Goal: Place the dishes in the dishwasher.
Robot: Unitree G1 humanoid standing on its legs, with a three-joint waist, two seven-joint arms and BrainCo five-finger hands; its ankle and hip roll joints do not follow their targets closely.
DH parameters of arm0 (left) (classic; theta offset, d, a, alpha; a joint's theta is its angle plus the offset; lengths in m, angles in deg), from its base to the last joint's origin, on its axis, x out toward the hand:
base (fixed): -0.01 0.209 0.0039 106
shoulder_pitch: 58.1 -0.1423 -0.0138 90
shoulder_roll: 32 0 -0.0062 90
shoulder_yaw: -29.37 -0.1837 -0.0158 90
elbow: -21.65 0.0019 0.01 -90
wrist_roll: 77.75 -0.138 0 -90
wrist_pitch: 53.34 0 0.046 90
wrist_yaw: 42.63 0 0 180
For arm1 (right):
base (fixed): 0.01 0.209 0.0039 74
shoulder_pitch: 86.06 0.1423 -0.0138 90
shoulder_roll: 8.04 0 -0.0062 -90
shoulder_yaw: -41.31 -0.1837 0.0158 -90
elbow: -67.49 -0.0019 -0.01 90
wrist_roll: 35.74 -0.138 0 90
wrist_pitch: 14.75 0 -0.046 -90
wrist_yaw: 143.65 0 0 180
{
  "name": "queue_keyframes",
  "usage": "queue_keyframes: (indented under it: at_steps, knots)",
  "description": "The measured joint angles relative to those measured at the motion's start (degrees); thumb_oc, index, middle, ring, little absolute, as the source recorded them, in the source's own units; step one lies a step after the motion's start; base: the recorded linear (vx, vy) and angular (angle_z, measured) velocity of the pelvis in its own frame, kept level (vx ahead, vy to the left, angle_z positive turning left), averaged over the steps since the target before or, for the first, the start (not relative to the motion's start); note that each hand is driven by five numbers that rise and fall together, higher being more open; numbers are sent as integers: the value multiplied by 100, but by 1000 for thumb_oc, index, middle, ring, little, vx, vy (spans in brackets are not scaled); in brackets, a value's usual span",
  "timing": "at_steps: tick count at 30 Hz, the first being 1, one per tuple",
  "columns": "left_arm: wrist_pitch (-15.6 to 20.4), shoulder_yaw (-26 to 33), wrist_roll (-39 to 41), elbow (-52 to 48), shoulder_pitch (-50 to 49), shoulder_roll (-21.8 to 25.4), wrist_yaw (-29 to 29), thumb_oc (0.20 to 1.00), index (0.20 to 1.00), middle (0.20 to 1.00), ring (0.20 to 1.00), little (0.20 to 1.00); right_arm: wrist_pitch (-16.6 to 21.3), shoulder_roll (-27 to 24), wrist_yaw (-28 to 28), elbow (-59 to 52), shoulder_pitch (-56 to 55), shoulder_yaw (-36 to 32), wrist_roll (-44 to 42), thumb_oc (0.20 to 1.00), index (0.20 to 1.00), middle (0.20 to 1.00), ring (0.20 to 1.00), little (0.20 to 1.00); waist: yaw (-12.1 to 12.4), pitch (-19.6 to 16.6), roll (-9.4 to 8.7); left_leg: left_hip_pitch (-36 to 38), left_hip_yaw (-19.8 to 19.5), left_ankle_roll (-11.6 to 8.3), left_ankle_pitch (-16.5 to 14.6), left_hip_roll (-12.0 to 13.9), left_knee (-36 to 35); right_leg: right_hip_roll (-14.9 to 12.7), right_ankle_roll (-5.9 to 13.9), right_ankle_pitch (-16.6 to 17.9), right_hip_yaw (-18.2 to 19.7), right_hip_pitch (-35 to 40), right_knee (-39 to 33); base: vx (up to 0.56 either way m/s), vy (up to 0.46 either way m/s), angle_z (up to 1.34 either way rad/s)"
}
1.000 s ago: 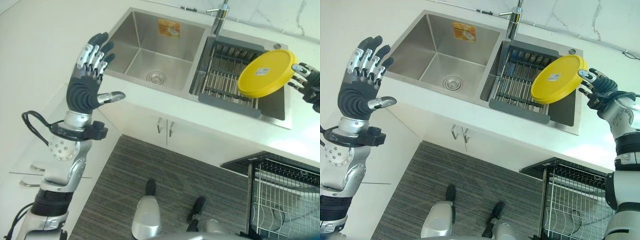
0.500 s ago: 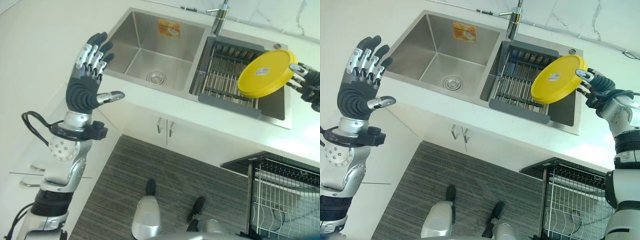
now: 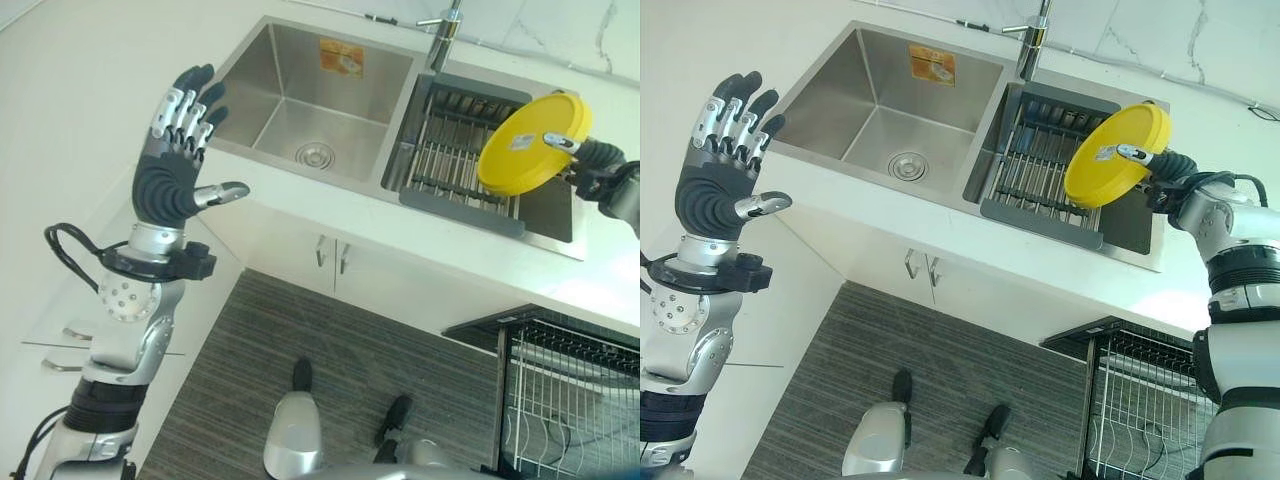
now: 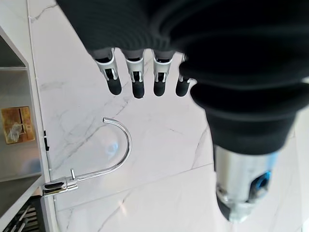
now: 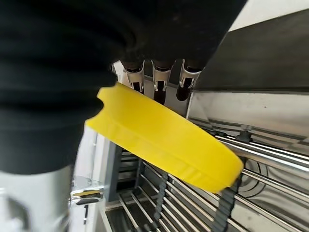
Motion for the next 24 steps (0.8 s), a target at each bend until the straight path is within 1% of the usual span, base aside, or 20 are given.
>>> queue_keyframes:
  at_steps: [5,9,16,20,24]
  knots:
    - [-2,-1,-2,0,-1,-10,-3,1000,1000,1000,1000,1000,3,-1,20,1,190,256,461,200,200,200,200,200,5,0,0,-2,-22,1,0,-3,0,1,0,0,-4,1,0,0,0,0]
    - [-12,-2,-6,0,-11,-18,-6,1000,1000,1000,1000,1000,5,-2,326,145,406,375,487,200,200,200,200,200,11,0,0,-6,-29,1,1,-6,-1,1,0,0,-6,0,0,0,0,0]
    - [-52,-8,-15,-16,-71,-29,-63,1000,1000,1000,1000,1000,11,22,557,193,461,372,473,200,200,200,200,200,87,0,-1,-8,-28,1,1,-7,-2,-1,1,-1,-7,-2,0,0,0,0]
    - [-57,-10,-25,-16,-168,-60,-131,1000,1000,1000,1000,1000,49,21,1067,195,468,344,437,200,200,200,200,200,91,0,0,-8,-26,3,2,-8,-2,-3,1,0,-6,-3,0,0,0,0]
    - [-57,-12,-25,-16,-187,-77,-142,1000,1000,1000,1000,1000,210,21,1375,193,467,335,441,200,200,200,200,200,86,0,1,-9,-17,3,2,-7,-8,-2,1,0,1,-15,0,0,0,0]
